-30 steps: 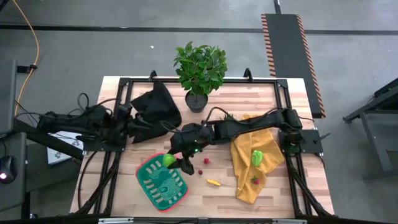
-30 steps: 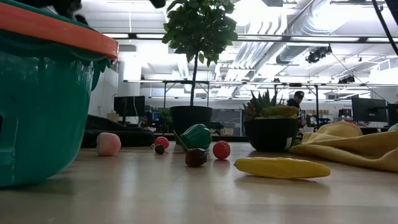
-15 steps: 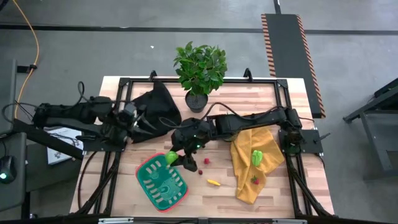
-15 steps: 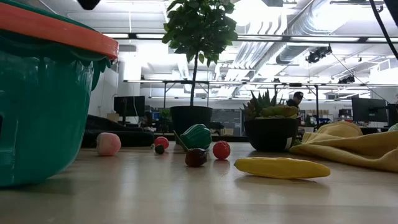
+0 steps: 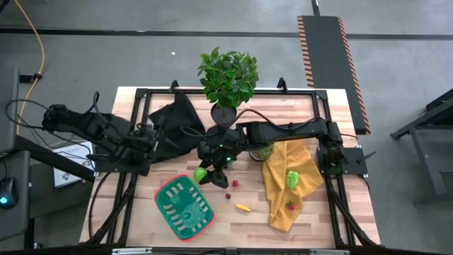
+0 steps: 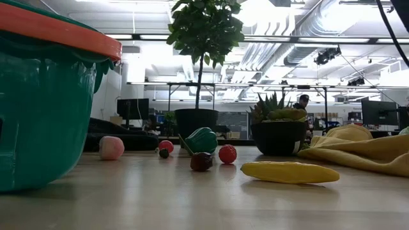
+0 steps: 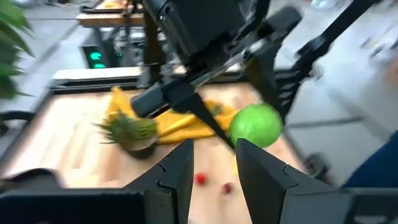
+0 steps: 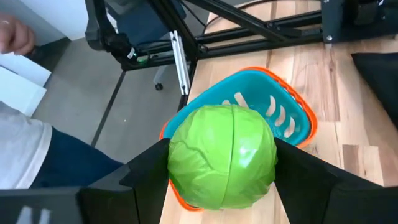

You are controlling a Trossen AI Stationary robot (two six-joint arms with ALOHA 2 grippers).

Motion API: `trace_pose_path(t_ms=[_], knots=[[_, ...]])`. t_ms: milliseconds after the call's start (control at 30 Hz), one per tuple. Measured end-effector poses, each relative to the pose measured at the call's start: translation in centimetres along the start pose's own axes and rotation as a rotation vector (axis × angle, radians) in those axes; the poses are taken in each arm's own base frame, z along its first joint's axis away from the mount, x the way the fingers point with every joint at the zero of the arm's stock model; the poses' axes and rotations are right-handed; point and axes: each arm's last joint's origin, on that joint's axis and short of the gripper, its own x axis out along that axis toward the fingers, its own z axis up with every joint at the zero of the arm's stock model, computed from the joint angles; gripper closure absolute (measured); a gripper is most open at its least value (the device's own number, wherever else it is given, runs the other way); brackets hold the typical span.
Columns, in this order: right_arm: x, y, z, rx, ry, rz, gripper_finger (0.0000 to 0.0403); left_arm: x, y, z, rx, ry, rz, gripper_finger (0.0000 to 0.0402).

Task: Pick and placing Produce into tupperware
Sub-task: Put the green cabbage into the blue basket

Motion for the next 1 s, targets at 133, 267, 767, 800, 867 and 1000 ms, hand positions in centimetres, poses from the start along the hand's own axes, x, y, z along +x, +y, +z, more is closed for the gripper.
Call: trace_pose_path(t_ms=[133, 267, 767, 800, 867, 1000], knots=[[-0.6, -0.5, 0.4, 0.008, -0.003, 0.011, 0.0171, -0.2, -0.8, 0.7, 0.132, 0.030, 0.087, 0.0291], [-1.2, -1.2, 0.7, 0.020, -0.009, 0.027, 0.0171, 0.1, -1.8, 1.1, 0.273, 0.047, 0.139, 0.0291], [-5.0, -3.0, 2.4, 0.068, -0.086, 0.088, 0.0171, 2.4, -4.3, 0.7, 0.500, 0.122, 0.346, 0.0170], [-5.1, -3.0, 2.4, 0.068, -0.086, 0.087, 0.0171, 2.6, -4.4, 0.7, 0.508, 0.125, 0.358, 0.0159], [-5.4, -3.0, 2.5, 0.063, -0.100, 0.089, 0.0171, 2.9, -4.5, 0.8, 0.517, 0.123, 0.368, 0.0139], [-5.5, -2.9, 2.6, 0.064, -0.106, 0.090, 0.0171, 3.6, -4.9, 1.0, 0.559, 0.110, 0.372, 0.0109]])
